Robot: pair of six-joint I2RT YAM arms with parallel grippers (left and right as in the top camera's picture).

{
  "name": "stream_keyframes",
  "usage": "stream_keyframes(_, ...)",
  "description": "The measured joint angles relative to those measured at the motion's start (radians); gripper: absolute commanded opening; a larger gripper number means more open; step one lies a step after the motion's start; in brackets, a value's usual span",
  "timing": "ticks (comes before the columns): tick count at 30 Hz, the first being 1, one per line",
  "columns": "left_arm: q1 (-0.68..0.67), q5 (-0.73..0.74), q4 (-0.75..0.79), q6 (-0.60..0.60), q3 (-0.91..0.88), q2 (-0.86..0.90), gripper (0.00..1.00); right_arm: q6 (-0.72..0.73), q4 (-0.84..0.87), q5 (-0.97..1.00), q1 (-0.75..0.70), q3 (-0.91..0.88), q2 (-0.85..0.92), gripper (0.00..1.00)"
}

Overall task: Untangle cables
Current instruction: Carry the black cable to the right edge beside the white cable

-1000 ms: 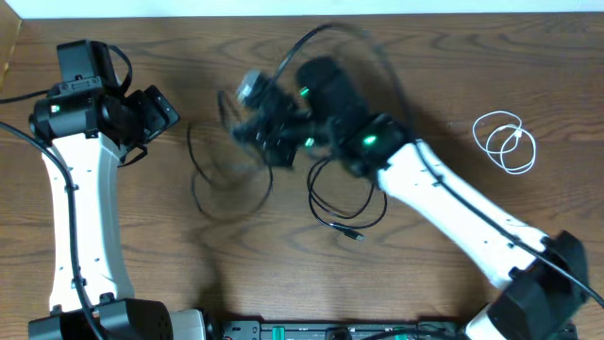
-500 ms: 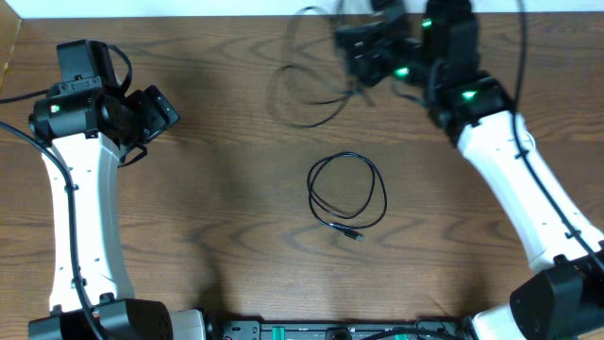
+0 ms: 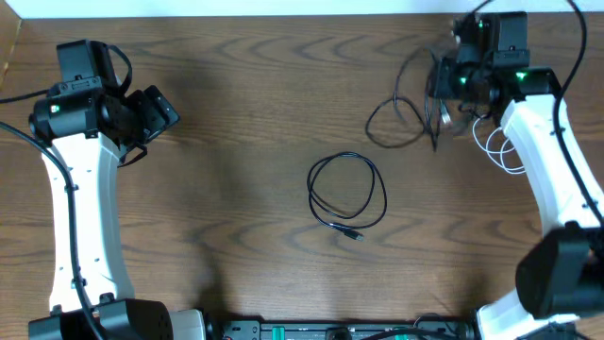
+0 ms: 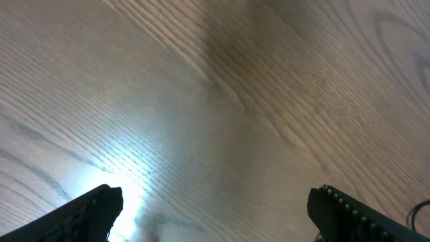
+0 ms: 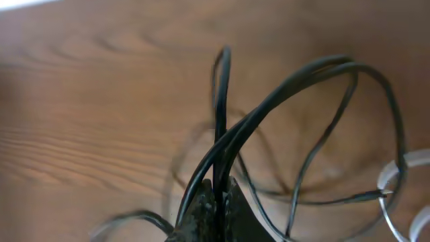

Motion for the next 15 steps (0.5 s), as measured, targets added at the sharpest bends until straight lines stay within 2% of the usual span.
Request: stream_keyframes(15,0.0,0.0,0.0,0.0,0.0,0.0,0.93,-0.018,-0.171,0.022,-0.243,0.0,0.286,0.01)
